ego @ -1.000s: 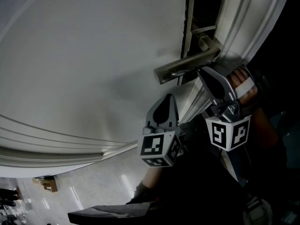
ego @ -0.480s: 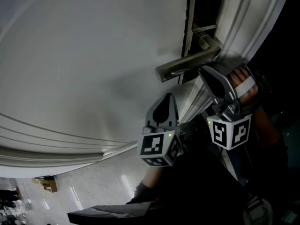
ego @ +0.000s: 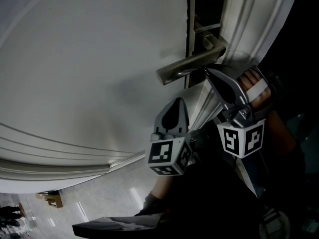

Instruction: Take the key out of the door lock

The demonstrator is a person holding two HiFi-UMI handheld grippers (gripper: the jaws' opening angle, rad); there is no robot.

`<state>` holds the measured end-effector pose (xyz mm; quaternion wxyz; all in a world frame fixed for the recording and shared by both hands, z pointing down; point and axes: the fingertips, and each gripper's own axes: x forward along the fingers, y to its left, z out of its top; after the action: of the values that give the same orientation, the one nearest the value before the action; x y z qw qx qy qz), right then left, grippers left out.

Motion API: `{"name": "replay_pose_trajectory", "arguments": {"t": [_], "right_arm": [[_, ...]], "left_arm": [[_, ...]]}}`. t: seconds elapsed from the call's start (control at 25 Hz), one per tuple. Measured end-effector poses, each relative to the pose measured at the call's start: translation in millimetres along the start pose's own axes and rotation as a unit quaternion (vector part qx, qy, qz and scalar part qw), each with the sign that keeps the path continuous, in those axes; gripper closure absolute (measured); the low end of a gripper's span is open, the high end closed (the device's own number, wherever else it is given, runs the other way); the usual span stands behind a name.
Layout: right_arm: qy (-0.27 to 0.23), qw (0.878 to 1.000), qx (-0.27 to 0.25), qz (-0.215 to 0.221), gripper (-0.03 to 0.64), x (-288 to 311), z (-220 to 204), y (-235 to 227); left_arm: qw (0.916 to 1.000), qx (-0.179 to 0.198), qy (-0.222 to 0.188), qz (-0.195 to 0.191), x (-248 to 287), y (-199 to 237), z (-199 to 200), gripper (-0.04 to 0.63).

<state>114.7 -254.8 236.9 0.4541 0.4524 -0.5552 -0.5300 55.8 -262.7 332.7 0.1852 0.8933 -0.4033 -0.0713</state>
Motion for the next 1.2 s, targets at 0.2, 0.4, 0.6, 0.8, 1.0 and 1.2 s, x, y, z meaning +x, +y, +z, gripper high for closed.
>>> {"name": "replay_pose_trajectory", "arguments": {"t": [0.2, 0.4, 0.6, 0.8, 1.0, 1.2], "right_arm": [[0.002, 1.000, -0.001, -0.002, 0.604, 0.0, 0.0, -0.3], [0.003, 1.000, -0.003, -0.003, 0.604, 0.0, 0.3, 0.7], [0.004, 1.000, -0.005, -0.003, 0.604, 0.9, -0.3, 0.7], [0.006, 1.000, -0.009, -0.004, 0.604, 0.9, -0.1, 1.7], [0.005, 1.000, -0.013, -0.005, 0.604, 0.6, 0.7, 1.5], [0.006, 1.000, -0.014, -0.006, 0.604, 0.7, 0.5, 1.0]], "left_arm": [[0.9999, -0.003, 0.002, 0.010, -1.7, 3.4, 2.7, 0.595], [0.9999, -0.008, -0.003, 0.013, -3.7, 7.9, 0.6, 0.595], [0.9999, -0.007, -0.008, 0.012, -1.2, 8.1, 3.2, 0.595], [0.9999, -0.006, 0.000, 0.011, -1.1, 9.9, -2.8, 0.595], [0.9999, -0.010, -0.009, 0.010, -1.1, 9.2, 2.1, 0.595], [1.0000, -0.005, -0.003, 0.007, -0.3, 8.8, -1.8, 0.595]]}}
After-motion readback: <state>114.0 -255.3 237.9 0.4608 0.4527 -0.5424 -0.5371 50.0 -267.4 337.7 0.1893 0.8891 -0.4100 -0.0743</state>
